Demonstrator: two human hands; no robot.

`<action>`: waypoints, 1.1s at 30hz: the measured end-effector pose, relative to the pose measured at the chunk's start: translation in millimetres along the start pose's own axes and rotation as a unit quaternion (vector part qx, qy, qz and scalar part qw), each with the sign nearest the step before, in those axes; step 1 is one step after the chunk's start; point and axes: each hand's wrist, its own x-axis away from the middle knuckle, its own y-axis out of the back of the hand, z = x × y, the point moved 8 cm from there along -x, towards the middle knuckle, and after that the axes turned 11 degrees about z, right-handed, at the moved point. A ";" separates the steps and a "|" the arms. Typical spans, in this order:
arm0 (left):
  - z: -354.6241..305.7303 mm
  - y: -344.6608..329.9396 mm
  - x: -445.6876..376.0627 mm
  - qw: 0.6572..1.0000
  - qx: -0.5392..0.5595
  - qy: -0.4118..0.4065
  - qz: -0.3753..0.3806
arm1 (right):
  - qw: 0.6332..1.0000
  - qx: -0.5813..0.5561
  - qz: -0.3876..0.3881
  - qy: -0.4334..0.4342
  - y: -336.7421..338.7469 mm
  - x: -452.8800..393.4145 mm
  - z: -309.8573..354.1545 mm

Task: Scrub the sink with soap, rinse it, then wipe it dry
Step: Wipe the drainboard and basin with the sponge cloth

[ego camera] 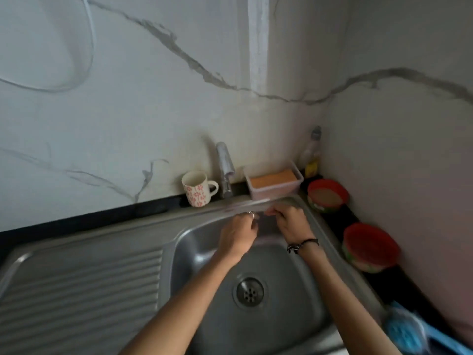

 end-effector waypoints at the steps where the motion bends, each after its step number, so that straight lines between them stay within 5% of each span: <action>1: -2.5 -11.3 14.1 1.000 0.026 -0.005 0.002 | 1.000 -0.008 -0.004 -0.008 1.0 20.0 -1.2; 7: -45.9 -103.3 87.9 0.986 0.140 -0.064 0.064 | 0.996 0.011 -0.036 -0.086 20.4 143.3 -32.9; 14: -112.0 -171.6 122.9 0.968 0.134 -0.164 0.135 | 0.960 0.106 -0.142 -0.217 85.0 256.7 -90.7; 18: -125.6 -184.0 113.7 0.959 0.167 -0.165 0.160 | 0.916 0.185 -0.082 -0.347 100.2 291.7 -143.3; 24: -129.1 -182.3 77.3 0.952 0.219 -0.144 0.161 | 0.867 0.286 0.008 -0.408 89.1 301.1 -177.6; 33: -97.9 -180.8 60.6 0.946 0.305 -0.050 0.101 | 0.913 0.180 0.021 -0.366 75.4 261.7 -163.1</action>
